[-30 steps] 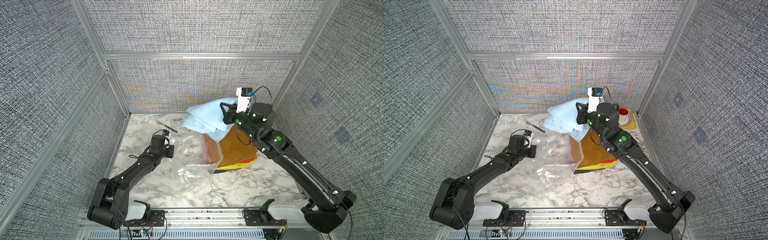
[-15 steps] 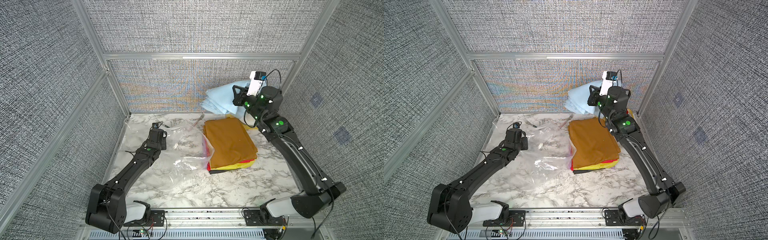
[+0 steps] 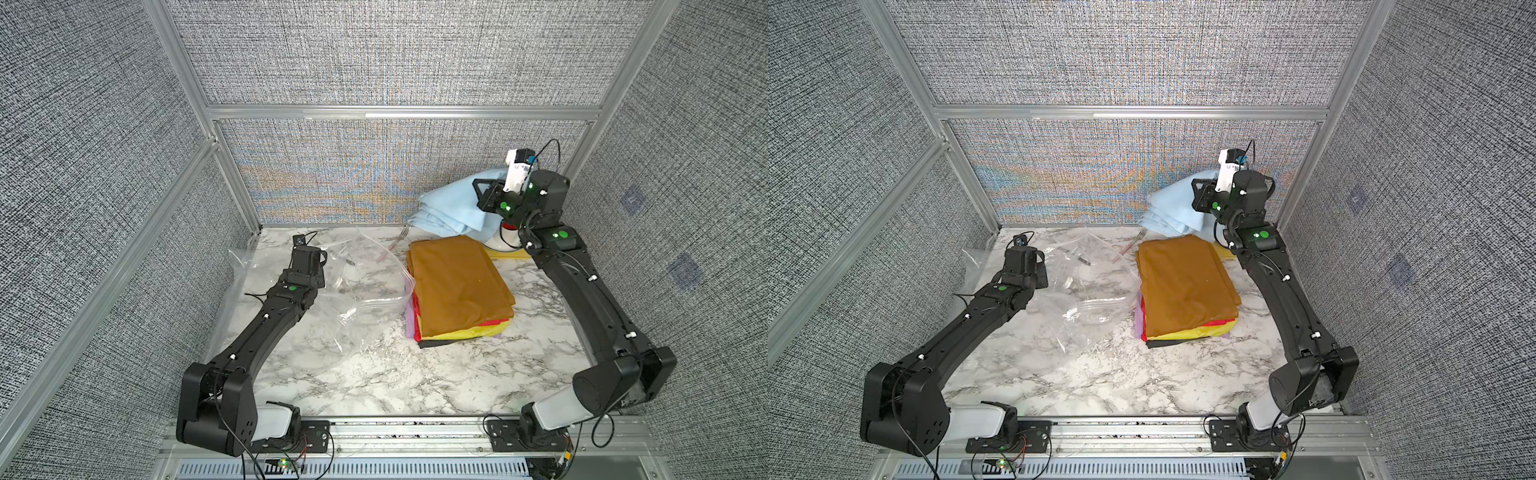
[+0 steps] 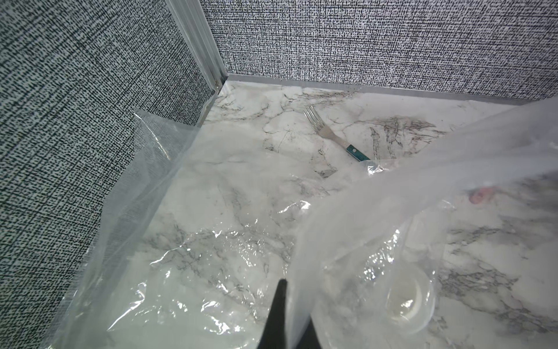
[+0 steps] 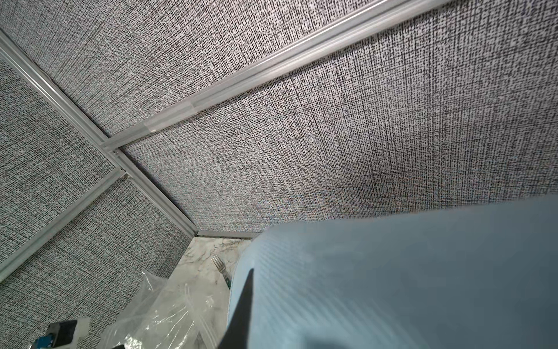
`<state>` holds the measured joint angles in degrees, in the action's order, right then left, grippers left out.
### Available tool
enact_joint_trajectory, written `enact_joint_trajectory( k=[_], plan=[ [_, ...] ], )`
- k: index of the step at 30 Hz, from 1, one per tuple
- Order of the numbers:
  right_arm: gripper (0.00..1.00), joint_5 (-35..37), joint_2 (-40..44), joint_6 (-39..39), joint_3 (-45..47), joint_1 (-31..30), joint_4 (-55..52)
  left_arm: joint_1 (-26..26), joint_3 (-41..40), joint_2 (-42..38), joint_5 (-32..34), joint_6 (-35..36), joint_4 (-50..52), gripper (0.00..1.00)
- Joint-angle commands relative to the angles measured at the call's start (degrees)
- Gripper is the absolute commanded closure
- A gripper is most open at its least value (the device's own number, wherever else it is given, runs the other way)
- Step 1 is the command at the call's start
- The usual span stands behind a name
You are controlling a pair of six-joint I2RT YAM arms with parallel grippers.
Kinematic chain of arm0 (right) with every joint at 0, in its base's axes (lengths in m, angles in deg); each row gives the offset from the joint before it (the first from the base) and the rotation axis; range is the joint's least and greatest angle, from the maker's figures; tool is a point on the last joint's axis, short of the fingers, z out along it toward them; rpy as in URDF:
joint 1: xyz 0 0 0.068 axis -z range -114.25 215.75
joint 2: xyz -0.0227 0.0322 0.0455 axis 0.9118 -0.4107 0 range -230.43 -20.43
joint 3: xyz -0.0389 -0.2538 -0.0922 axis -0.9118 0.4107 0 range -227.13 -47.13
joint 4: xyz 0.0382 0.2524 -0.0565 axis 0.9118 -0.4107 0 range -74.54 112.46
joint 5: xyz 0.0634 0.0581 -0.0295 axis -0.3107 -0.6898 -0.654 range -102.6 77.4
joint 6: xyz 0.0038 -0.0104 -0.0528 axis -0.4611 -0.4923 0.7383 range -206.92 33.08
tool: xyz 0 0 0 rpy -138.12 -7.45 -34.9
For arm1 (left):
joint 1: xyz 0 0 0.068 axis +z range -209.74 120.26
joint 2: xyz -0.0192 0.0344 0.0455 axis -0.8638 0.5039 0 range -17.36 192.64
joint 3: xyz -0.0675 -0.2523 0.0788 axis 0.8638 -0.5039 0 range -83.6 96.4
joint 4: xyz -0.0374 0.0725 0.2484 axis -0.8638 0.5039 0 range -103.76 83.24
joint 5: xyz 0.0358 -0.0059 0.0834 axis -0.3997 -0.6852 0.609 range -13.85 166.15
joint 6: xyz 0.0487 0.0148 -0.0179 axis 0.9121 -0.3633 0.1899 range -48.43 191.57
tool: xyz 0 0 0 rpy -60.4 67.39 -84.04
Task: Take the trousers out of the vacuum bag
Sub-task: Place the trousers at the center of the board.
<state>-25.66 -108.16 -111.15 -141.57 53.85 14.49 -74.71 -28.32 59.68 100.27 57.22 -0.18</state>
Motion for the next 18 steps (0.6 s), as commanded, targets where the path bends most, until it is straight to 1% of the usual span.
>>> enact_joint_trajectory(
  k=[1, 5, 7, 11, 18],
  plan=[
    [1.0, -7.6, 0.3, -1.5, 1.3, 0.8, 10.6, 0.2, -0.1, -0.4, 0.4, 0.7, 0.3, 1.0],
    [1.0, -13.0, 0.9, -4.1, 4.6, 2.4, 12.9, 0.2, -1.1, -1.2, 0.7, 1.0, 0.3, 1.0],
    [1.0, -14.4, 1.7, -5.9, 6.3, 2.9, 13.6, 0.3, -1.5, -1.5, 0.8, 1.1, 0.2, 1.0],
    [1.0, -14.7, 4.1, -9.1, 9.7, 3.2, 13.5, 0.3, -1.7, -1.5, 0.7, 1.2, 0.1, 1.0],
    [1.0, -13.2, 8.9, -15.7, 15.9, 3.9, 11.6, 0.3, -1.4, -0.9, 0.3, 1.4, -0.3, 1.0]
  ],
)
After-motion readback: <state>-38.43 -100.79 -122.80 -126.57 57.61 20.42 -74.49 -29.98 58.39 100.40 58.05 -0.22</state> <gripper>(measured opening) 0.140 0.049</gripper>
